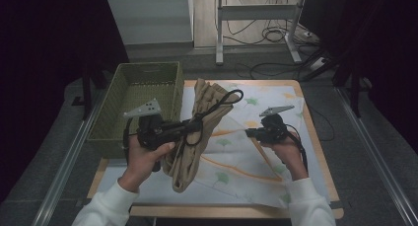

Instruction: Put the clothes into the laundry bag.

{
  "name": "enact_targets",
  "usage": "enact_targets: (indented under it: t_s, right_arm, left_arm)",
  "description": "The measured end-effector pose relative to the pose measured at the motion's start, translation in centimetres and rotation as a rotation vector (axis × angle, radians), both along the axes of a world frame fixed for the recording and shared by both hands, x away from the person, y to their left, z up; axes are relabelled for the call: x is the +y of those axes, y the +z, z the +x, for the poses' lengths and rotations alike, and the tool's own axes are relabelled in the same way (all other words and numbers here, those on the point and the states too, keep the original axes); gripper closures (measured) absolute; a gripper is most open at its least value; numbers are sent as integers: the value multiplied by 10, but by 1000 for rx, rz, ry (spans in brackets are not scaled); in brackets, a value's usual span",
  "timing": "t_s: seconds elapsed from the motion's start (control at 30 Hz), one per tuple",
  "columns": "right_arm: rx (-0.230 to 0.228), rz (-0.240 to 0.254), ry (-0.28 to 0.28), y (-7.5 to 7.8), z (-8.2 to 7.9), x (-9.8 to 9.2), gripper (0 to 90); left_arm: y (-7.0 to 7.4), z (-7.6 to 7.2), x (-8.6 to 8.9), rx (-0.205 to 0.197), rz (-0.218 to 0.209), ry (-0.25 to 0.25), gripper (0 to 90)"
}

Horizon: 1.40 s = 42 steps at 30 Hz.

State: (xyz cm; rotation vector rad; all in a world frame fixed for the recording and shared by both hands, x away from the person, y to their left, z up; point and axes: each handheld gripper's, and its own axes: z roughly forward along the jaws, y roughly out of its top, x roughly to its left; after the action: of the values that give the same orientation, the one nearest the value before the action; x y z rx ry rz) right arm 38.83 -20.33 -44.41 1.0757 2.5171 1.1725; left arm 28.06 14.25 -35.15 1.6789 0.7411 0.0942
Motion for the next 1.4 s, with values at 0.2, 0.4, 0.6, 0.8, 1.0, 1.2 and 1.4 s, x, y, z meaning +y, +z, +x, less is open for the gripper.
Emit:
enact_targets:
  t_s: [0.2,0.4,0.6,0.8,1.0,1.2,1.4]
  right_arm:
    - [-2,6,-4,2,-1,-1,863]
    - [-5,8,-4,2,-1,-1,863]
    - [-6,9,-4,2,-1,-1,862]
    - [-5,9,-4,2,-1,-1,863]
    - [-9,10,-3,3,-1,-2,863]
    - [-8,10,-5,3,-1,-2,863]
    - [-9,13,-8,3,0,-3,863]
  left_arm:
    - [-3,-2,-2,7,9,-13,832]
    - [-7,-3,-3,20,26,-22,832]
    - [-12,-4,-3,29,28,-22,832]
    - [-19,-4,-5,47,43,-31,831]
    - [-25,-5,-7,62,60,-43,831]
    - [-32,-8,-12,81,67,-65,831]
    - [-37,-11,-16,92,81,-83,831]
